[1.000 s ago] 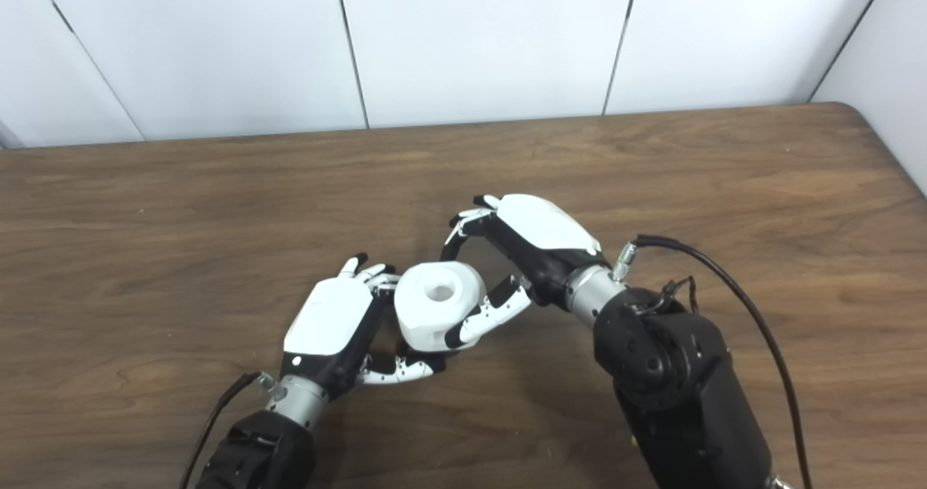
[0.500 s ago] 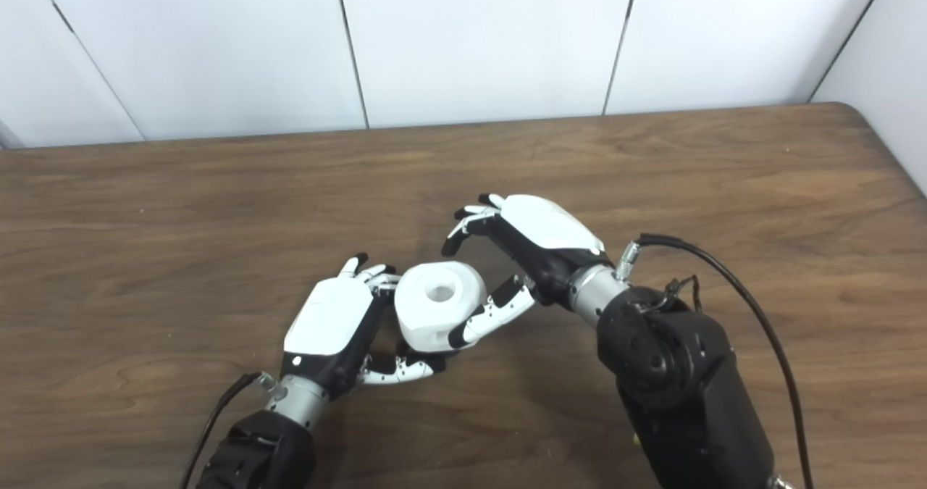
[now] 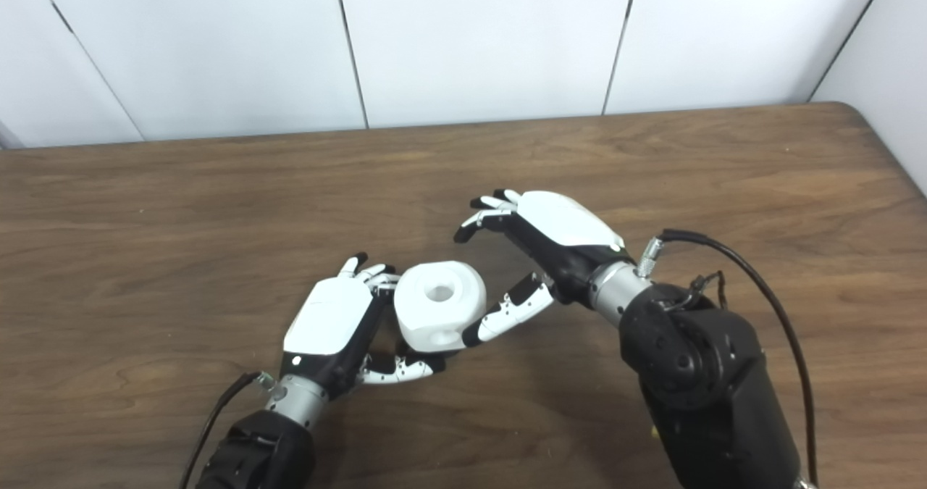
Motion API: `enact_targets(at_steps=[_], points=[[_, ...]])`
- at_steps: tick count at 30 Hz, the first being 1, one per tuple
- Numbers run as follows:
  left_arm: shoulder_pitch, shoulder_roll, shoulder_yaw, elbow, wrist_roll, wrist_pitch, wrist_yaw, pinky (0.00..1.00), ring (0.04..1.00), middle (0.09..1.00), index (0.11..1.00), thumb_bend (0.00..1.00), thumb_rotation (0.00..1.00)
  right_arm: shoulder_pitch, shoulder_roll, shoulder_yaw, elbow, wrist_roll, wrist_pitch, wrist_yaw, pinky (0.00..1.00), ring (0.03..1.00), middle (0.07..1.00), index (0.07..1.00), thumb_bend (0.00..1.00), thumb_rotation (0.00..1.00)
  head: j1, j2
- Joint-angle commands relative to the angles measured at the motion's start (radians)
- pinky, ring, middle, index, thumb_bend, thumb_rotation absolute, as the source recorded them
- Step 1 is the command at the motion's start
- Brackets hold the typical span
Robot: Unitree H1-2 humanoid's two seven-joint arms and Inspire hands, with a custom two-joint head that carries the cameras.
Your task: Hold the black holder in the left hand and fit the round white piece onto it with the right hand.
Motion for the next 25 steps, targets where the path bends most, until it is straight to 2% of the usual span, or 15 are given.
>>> enact_targets(at_steps=[1, 11, 20, 21, 22, 23, 25], points=[[-0.004, 0.004, -0.005, 0.020, 0.013, 0.007, -0.032, 1.00, 0.879, 0.763, 0.487, 0.52, 0.05, -0.018, -0.008, -0.020, -0.052, -0.009, 0.001, 0.005, 1.00, 1.000, 0.950, 0.781, 1.00, 0.38, 0.000, 0.000], [-0.004, 0.003, 0.007, 0.018, 0.006, 0.005, -0.023, 1.00, 0.869, 0.758, 0.487, 0.52, 0.05, 0.016, -0.014, -0.061, -0.090, -0.016, -0.002, 0.033, 1.00, 1.000, 0.957, 0.789, 1.00, 0.40, -0.003, 0.000], [-0.001, -0.002, 0.035, -0.006, -0.025, 0.025, -0.055, 1.00, 0.879, 0.778, 0.495, 0.52, 0.08, 0.031, -0.011, -0.083, -0.080, -0.013, -0.008, 0.015, 1.00, 1.000, 0.952, 0.781, 1.00, 0.41, 0.010, -0.009], [-0.001, 0.001, 0.038, -0.009, -0.027, 0.024, -0.058, 0.99, 0.879, 0.781, 0.568, 0.68, 0.15, 0.032, -0.010, -0.083, -0.076, -0.011, -0.008, 0.012, 1.00, 1.000, 0.952, 0.780, 1.00, 0.41, 0.009, -0.013], [-0.001, 0.003, 0.041, -0.012, -0.029, 0.023, -0.062, 0.99, 0.878, 0.783, 0.609, 0.76, 0.19, 0.033, -0.010, -0.083, -0.073, -0.009, -0.009, 0.010, 1.00, 1.000, 0.952, 0.781, 1.00, 0.41, 0.010, -0.013], [-0.001, 0.005, 0.044, -0.013, -0.030, 0.023, -0.065, 0.98, 0.877, 0.786, 0.642, 0.82, 0.22, 0.033, -0.010, -0.082, -0.071, -0.007, -0.009, 0.009, 1.00, 1.000, 0.952, 0.781, 1.00, 0.41, 0.010, -0.013], [-0.001, 0.008, 0.051, -0.023, -0.033, 0.029, -0.078, 0.98, 0.881, 0.794, 0.671, 0.86, 0.24, 0.034, -0.008, -0.083, -0.068, -0.007, -0.008, 0.007, 1.00, 1.000, 0.954, 0.782, 1.00, 0.42, 0.011, -0.015]])
